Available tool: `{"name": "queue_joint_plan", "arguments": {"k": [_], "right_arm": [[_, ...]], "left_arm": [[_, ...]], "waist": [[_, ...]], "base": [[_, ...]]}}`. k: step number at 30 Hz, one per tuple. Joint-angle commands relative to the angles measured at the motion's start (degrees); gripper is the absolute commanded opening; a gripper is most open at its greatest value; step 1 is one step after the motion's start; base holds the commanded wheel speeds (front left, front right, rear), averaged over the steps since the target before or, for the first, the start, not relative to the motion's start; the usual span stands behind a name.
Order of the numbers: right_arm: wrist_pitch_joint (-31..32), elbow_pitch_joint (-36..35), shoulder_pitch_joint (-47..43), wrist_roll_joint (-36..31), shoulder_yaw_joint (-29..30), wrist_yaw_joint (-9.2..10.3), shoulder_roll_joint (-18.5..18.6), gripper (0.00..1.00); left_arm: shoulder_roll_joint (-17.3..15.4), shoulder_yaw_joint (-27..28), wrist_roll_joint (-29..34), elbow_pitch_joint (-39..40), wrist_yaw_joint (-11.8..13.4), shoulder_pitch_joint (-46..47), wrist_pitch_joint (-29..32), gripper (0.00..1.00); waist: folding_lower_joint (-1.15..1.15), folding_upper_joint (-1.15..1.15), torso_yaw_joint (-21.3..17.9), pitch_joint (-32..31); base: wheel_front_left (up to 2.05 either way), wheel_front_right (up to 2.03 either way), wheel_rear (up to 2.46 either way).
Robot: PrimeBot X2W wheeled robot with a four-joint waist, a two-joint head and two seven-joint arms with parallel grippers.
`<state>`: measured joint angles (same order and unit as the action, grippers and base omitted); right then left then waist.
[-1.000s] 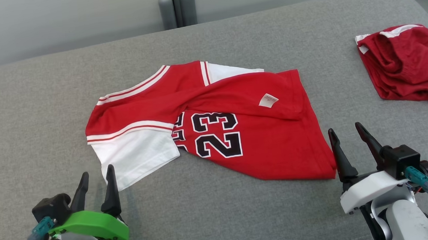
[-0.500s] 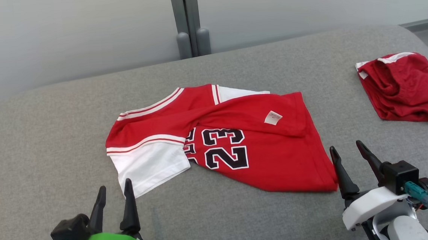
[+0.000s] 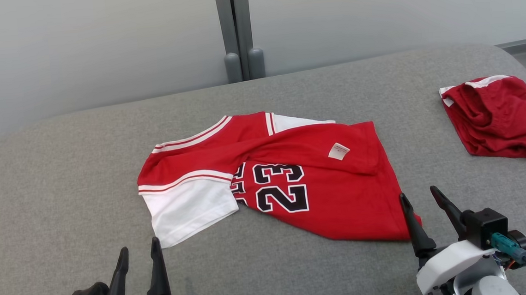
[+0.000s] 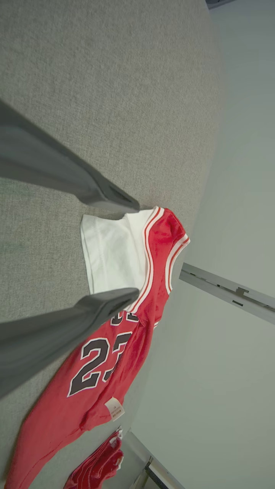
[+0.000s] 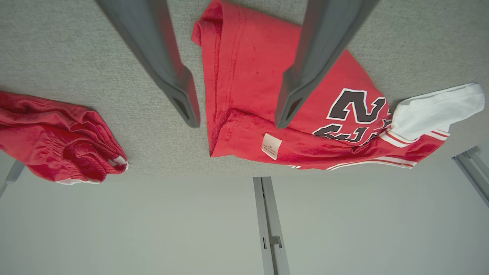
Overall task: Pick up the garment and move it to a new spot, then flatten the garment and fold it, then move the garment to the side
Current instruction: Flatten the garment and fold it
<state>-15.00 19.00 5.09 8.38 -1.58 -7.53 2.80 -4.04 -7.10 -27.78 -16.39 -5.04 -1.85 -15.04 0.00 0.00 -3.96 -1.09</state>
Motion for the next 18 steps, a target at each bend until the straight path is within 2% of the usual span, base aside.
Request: {"name": "queue_joint_plan", "arguments": {"k": [1, 12, 18], "right_arm": [[-0.3, 0.2, -0.7, 0.2, 0.1, 0.09, 0.2, 1.0], [-0.3, 0.4, -0.3, 0.4, -0.4, 0.09, 0.2, 1.0], [-0.3, 0.4, 0.6, 0.0, -1.4, 0.09, 0.2, 1.0]], "left_arm": [[0.3, 0.3, 0.5, -0.1, -0.3, -0.1, -0.2, 1.0], [0.7, 0.6, 1.4, -2.7, -1.0, 1.3, -0.2, 1.0], [-0.5, 0.0, 0.3, -9.3, -1.6, 5.2, 0.3, 1.0]], "waist": [[0.0, 0.0, 0.1, 0.1], [0.0, 0.0, 0.0, 0.9], [0.0, 0.0, -1.4, 2.8]], "base": [[0.0, 0.0, 0.0], [0.0, 0.0, 0.0], [0.0, 0.0, 0.0]]}}
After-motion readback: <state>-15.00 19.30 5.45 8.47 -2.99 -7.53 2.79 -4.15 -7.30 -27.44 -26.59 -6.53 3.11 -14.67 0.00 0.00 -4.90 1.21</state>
